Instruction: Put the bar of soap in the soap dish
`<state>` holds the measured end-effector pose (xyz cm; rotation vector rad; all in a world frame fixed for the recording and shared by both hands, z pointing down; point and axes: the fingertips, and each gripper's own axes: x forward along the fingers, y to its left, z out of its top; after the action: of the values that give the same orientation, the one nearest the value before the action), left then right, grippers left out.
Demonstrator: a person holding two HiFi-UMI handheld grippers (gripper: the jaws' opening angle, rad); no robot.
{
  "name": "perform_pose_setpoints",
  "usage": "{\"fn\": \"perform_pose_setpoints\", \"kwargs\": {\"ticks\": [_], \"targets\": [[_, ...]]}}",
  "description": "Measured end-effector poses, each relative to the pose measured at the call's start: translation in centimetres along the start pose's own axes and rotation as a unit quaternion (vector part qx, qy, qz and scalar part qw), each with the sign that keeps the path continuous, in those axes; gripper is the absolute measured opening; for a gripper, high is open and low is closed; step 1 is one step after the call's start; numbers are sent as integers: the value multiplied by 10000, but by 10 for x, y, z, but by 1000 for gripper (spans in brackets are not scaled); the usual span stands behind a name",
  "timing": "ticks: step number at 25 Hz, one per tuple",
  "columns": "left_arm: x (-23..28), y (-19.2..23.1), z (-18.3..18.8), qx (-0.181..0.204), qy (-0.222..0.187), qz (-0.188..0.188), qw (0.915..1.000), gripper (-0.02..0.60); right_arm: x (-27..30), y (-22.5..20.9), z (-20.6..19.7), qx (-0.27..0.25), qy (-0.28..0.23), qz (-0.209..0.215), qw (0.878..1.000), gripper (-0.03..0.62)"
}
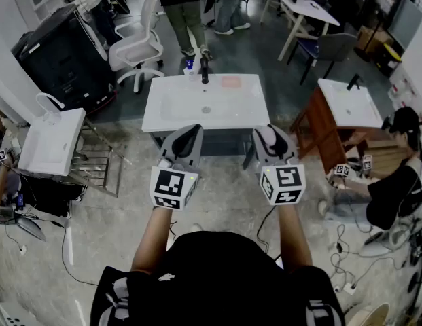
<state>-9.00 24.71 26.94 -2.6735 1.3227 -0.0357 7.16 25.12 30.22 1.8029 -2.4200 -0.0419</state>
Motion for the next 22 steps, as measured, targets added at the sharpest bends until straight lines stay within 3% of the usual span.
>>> {"fn": "perform_pose_setpoints", "kwargs": {"ticks": [22], "targets": [[17, -45, -10, 276, 237, 189, 9992, 21, -14, -24, -32, 10, 114, 457, 9989, 175]]}}
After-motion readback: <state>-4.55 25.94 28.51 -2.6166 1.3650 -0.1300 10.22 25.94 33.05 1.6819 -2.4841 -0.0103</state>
